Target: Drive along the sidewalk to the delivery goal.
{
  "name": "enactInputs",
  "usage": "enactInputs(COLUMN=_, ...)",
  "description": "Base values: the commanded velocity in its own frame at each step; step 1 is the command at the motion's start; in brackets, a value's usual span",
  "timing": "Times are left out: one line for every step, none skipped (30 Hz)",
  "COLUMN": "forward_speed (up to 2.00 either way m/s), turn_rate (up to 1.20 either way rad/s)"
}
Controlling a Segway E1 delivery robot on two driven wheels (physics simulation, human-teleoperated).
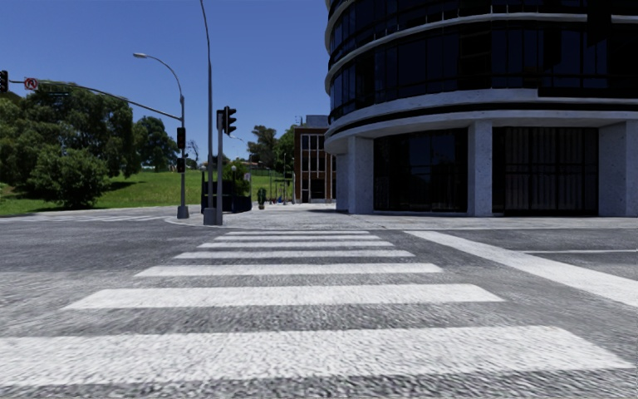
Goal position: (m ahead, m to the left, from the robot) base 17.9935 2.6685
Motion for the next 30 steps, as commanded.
enactInputs(forward_speed=2.0, turn_rate=0.0)
enactInputs(forward_speed=2.0, turn_rate=0.0)
enactInputs(forward_speed=2.0, turn_rate=0.0)
enactInputs(forward_speed=2.0, turn_rate=0.0)
enactInputs(forward_speed=2.0, turn_rate=0.0)
enactInputs(forward_speed=2.0, turn_rate=0.0)
enactInputs(forward_speed=2.0, turn_rate=0.0)
enactInputs(forward_speed=2.0, turn_rate=0.0)
enactInputs(forward_speed=2.0, turn_rate=0.0)
enactInputs(forward_speed=2.0, turn_rate=0.0)
enactInputs(forward_speed=2.0, turn_rate=0.0)
enactInputs(forward_speed=2.0, turn_rate=0.0)
enactInputs(forward_speed=2.0, turn_rate=0.0)
enactInputs(forward_speed=2.0, turn_rate=0.0)
enactInputs(forward_speed=2.0, turn_rate=0.0)
enactInputs(forward_speed=2.0, turn_rate=0.0)
enactInputs(forward_speed=2.0, turn_rate=0.0)
enactInputs(forward_speed=2.0, turn_rate=0.0)
enactInputs(forward_speed=2.0, turn_rate=0.0)
enactInputs(forward_speed=2.0, turn_rate=0.0)
enactInputs(forward_speed=2.0, turn_rate=0.0)
enactInputs(forward_speed=2.0, turn_rate=0.0)
enactInputs(forward_speed=2.0, turn_rate=0.0)
enactInputs(forward_speed=2.0, turn_rate=0.0)
enactInputs(forward_speed=2.0, turn_rate=0.0)
enactInputs(forward_speed=2.0, turn_rate=0.0)
enactInputs(forward_speed=2.0, turn_rate=0.0)
enactInputs(forward_speed=2.0, turn_rate=0.0)
enactInputs(forward_speed=2.0, turn_rate=0.0)
enactInputs(forward_speed=2.0, turn_rate=0.0)
